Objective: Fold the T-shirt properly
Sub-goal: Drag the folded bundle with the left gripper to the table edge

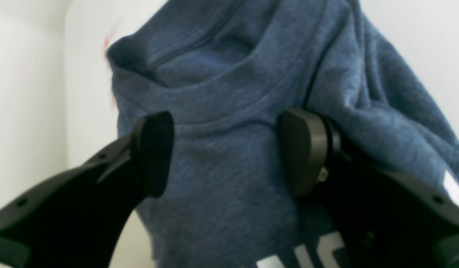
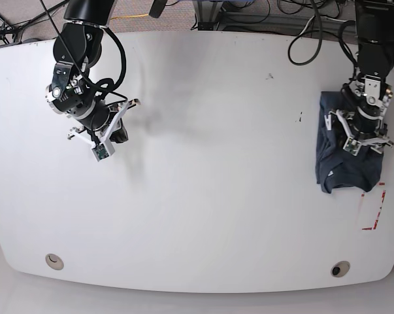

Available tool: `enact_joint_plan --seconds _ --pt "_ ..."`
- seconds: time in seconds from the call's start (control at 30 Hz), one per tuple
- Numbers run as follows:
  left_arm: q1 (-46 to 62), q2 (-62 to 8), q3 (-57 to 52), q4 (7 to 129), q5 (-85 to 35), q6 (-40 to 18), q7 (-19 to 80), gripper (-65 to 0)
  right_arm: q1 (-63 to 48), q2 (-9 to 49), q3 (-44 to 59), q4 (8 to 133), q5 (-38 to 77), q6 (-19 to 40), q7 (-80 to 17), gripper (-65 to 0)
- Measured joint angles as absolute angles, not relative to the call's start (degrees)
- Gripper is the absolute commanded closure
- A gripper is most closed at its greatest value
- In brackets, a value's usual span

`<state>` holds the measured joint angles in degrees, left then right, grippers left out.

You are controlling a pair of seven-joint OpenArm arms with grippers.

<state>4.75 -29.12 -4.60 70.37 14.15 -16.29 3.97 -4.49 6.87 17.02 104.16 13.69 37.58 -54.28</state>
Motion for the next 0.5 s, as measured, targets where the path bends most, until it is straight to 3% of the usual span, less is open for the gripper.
enact_joint_plan --seconds 0.5 --pt "3.2 -40.6 -13.6 52.4 12.3 -23.8 -3.2 -42.8 -4.8 6.5 17.0 105.7 13.7 37.6 -54.3 -2.4"
